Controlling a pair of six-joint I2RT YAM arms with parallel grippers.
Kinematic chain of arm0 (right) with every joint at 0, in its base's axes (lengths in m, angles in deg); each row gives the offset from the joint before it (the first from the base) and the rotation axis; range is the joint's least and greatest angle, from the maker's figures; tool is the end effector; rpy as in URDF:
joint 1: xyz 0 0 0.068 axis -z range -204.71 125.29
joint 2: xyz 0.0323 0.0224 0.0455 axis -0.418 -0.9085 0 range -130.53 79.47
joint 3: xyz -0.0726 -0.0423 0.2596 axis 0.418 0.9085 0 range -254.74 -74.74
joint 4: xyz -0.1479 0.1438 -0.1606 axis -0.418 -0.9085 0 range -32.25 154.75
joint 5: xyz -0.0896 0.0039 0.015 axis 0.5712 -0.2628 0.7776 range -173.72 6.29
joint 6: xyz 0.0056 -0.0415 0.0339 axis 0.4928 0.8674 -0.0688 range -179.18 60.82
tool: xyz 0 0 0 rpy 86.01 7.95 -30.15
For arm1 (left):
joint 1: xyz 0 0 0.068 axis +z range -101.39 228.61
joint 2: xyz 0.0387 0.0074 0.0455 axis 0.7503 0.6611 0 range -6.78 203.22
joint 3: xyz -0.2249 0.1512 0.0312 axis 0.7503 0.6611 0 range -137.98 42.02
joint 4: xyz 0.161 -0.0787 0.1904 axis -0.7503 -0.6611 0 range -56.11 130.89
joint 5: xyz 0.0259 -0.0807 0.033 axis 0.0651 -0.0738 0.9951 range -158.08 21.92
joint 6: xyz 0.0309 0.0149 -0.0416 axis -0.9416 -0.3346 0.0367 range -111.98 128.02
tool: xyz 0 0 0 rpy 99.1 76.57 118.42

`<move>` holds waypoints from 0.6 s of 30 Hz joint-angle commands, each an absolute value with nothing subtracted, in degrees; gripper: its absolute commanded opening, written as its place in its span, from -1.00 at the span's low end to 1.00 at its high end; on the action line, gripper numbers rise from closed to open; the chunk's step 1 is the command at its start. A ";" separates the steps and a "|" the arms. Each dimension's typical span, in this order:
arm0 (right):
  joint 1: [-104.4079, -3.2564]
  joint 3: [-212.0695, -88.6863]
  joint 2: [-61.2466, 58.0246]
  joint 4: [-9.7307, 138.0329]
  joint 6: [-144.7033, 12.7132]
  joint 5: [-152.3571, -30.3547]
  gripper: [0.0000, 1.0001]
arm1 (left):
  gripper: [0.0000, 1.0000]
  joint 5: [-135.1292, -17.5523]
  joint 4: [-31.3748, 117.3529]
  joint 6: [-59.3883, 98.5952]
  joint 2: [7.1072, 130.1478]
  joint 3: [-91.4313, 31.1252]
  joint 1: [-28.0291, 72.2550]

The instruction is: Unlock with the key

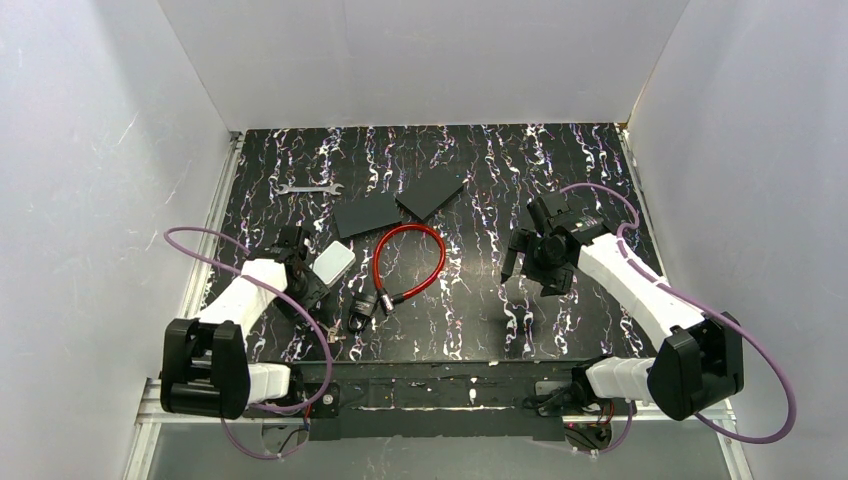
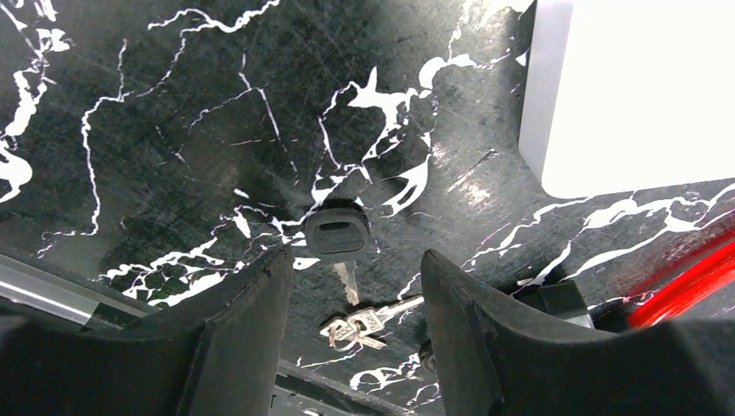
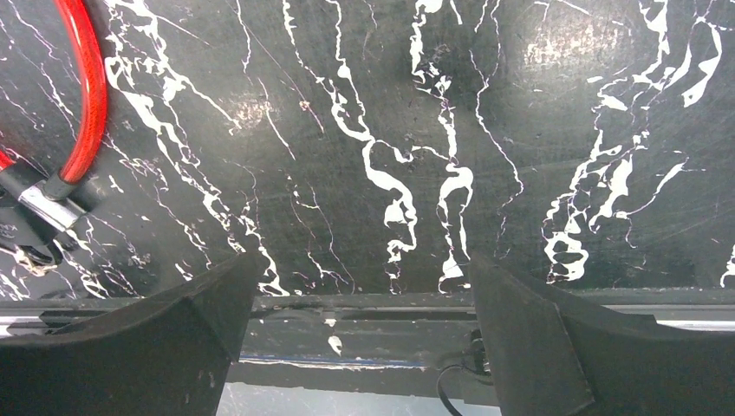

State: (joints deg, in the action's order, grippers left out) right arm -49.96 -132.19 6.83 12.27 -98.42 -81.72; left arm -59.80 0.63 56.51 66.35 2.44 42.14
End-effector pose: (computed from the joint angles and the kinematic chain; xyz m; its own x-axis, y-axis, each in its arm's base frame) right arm 0.2131 0.0991 0.2579 -0.9101 0.2697 -0.3146 0.2082 0.9540 0.2155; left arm 0.2105 -0.0187 0.1758 -0.6861 -0.6679 -0.2884 -0.6670 0.7358 -0.1171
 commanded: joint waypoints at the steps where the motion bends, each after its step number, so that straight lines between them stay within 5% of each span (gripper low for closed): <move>1: -50.28 -134.21 7.03 10.80 -98.98 -81.03 1.00 | 0.11 -57.31 -2.42 56.68 64.03 2.91 42.55; 12: -50.28 -135.91 4.47 10.15 -97.62 -81.39 1.00 | -0.05 -60.10 4.38 55.10 70.72 6.50 42.62; 18: -50.28 -136.00 4.53 9.86 -97.21 -81.34 1.00 | -0.46 -61.18 7.64 55.17 70.92 8.43 42.61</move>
